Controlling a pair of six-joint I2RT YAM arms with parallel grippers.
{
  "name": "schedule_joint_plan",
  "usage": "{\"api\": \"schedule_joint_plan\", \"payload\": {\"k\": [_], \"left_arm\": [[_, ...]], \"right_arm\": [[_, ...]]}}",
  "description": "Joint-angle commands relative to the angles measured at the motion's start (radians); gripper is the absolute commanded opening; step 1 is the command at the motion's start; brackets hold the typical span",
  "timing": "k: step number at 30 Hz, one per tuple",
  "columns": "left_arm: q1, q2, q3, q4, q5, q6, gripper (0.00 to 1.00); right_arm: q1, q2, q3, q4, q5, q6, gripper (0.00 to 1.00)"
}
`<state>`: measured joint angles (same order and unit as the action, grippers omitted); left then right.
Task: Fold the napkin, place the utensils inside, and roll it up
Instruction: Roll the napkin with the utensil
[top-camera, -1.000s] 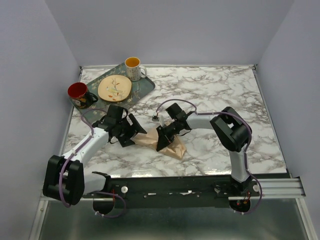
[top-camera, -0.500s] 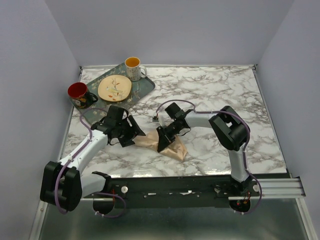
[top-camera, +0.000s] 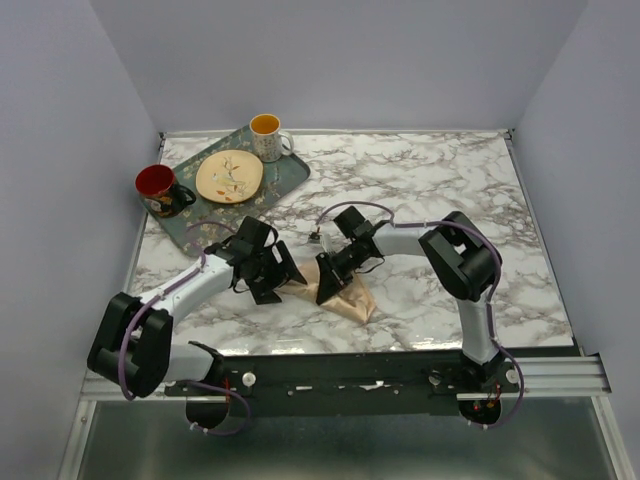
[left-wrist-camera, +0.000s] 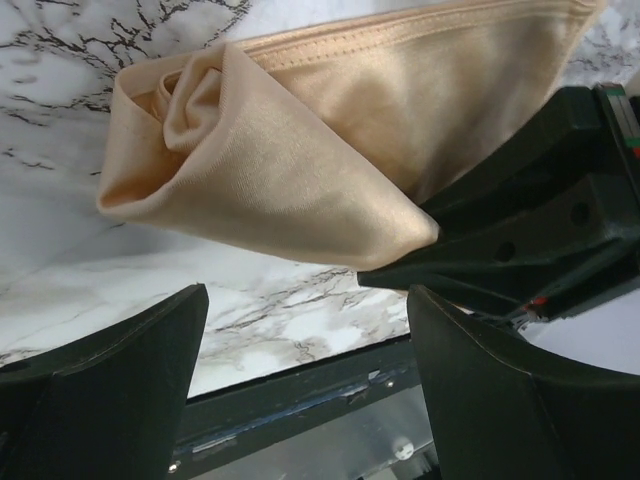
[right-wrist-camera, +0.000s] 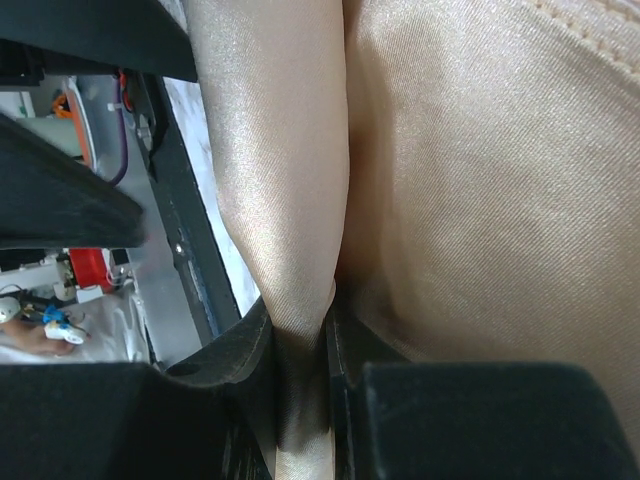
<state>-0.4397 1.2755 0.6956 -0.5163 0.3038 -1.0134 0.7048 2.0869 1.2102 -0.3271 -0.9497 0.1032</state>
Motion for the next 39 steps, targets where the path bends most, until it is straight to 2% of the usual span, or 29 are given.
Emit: {"api": "schedule_joint_plan", "payload": {"k": [1,7,16,19,20,27,34,39], "left_arm": [[-0.025,0.082,0.024,0.058,0.012,-0.037,0.90],[-0.074,0.140,0.067,0.096,-0.014,-0.043,0.92],[-0.083,0.196,0.044,0.151,-0.049,-0.086,0.91],[-0.076,0.215,0.050,0.153,-0.086,-0.059,0.87],[-0.068,0.225,0.056,0.144,-0.100,-0.044,0.82],[-0.033,0.288,0.130,0.075,-0.138,0.061,0.78],[-0.037,0.182,0.124,0.021,-0.160,0.078,0.86],[-0.048,0.137,0.091,0.002,-0.106,0.038,0.88]], "right_arm": [[0.002,0.004,-0.141,0.133,0.154,0.022,0.01],[0.004,-0.019,-0.222,0.282,0.180,0.099,0.01],[0.002,-0.016,-0.230,0.296,0.120,0.105,0.01],[0.004,-0.014,-0.233,0.296,0.103,0.090,0.00],[0.002,-0.017,-0.235,0.298,0.100,0.081,0.01],[0.002,-0.010,-0.236,0.269,0.094,0.035,0.01],[0.002,0.004,-0.222,0.254,0.106,0.039,0.01],[-0.004,0.015,-0.209,0.252,0.094,0.055,0.00]]}}
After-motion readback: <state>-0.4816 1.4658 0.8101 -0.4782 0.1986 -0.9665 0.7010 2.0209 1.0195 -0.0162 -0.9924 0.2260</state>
